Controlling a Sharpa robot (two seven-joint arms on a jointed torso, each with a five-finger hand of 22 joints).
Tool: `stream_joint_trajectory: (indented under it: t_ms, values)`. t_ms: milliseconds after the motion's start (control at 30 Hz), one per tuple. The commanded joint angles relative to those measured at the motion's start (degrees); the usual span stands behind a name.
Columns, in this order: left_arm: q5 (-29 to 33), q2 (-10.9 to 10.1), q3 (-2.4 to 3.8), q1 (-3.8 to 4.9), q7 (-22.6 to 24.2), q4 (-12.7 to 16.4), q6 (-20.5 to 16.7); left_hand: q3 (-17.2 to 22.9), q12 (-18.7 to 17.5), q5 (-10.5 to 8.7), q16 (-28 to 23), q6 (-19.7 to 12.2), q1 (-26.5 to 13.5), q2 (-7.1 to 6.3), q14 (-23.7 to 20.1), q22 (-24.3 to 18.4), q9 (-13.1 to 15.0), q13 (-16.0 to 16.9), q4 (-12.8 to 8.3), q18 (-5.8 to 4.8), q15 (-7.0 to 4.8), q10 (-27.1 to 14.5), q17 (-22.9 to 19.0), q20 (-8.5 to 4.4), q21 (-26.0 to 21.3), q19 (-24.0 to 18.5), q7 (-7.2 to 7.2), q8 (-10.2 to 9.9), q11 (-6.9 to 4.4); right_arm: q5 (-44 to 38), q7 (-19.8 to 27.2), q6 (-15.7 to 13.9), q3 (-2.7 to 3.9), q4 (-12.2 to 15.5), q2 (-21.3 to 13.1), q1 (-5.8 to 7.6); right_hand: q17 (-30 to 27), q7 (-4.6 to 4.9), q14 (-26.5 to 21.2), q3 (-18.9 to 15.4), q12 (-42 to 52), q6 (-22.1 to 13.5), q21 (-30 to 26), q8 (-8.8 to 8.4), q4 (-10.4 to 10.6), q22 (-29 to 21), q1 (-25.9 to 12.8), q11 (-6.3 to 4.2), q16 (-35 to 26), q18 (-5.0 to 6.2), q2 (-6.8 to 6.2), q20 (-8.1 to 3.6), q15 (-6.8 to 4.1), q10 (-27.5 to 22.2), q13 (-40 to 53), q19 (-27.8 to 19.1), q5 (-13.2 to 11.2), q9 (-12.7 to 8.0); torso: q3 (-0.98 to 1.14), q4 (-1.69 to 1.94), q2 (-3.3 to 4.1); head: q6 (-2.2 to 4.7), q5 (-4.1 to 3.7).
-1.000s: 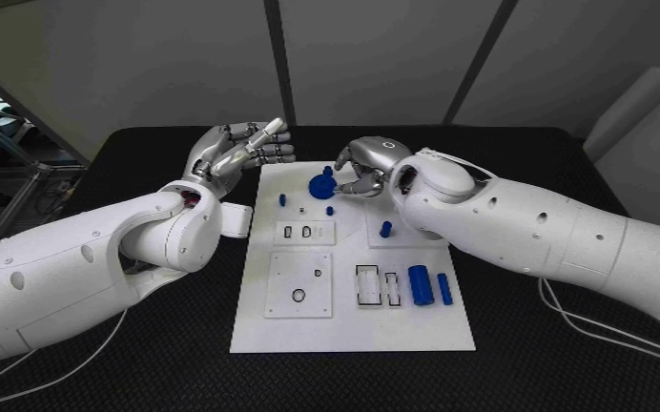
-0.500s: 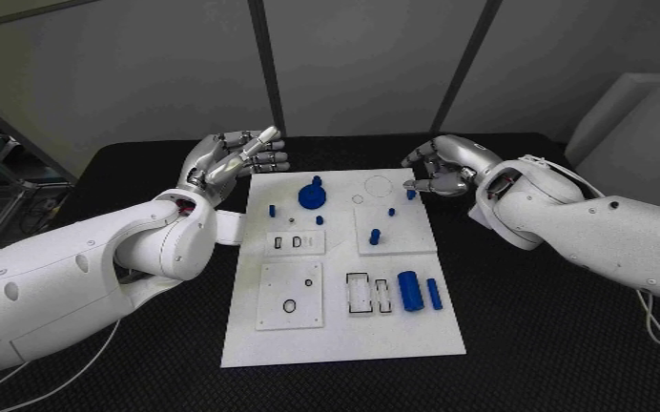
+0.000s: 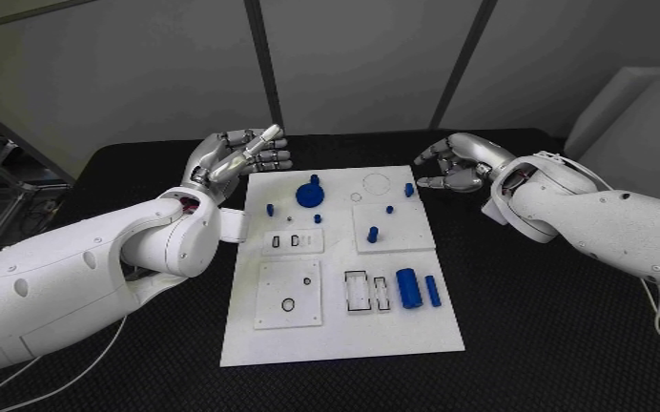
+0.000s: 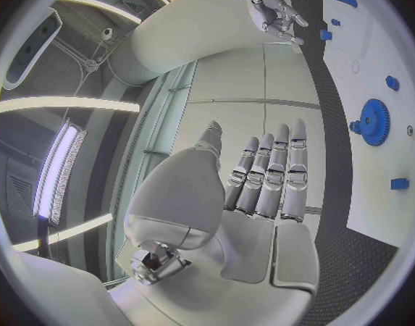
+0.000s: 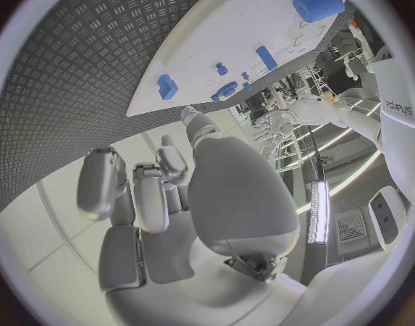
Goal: Assemble the parts on the task board
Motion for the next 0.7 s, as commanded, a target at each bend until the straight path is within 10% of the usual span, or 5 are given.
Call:
stream_joint_trajectory:
  t_ms: [33, 700]
  values:
    - [-0.2, 0.2, 0.05, 0.08, 0.1, 0.0, 1.1, -0.1, 0.1, -0.02, -0.4, 0.1, 0.3, -0.08, 0.1, -0.1, 0.1, 0.1, -0.4, -1.88, 0.32, 0.0, 0.1, 0.40, -0.4, 0.1, 1.83, -0.2, -0.09, 0.4, 1.3, 2.3, 0.05, -1.2, 0.8, -0.08, 8.2, -0.03, 4.4, 0.0, -0.3, 0.4, -0.2, -0.27, -0.3, 0.1, 0.5, -0.02, -0.1, 0.39, 0.15, -0.06, 0.02, -0.4, 0.0, -0.3, 0.3, -0.1, 0.02, 0.01, 0.12, -0.16, 0.03]
    - [-0.2, 0.4, 0.05, 0.08, 0.0, -0.5, 1.2, -0.1, 0.1, -0.02, -0.4, 0.1, 0.3, -0.08, 0.1, -0.1, 0.1, 0.1, -0.4, -1.88, 0.32, 0.0, 0.1, 0.40, -0.4, 0.1, 1.83, -0.2, -0.09, -2.4, -1.1, 7.1, 0.05, -4.9, 3.7, -1.21, 8.8, -0.08, 4.6, -0.1, 0.2, 1.3, -0.2, 0.03, -0.7, 0.3, 0.8, -0.06, 0.2, 0.34, 0.40, -0.09, -0.01, 0.1, 0.6, -0.1, -0.9, 0.0, 0.11, 0.15, 0.19, -0.65, 0.31]
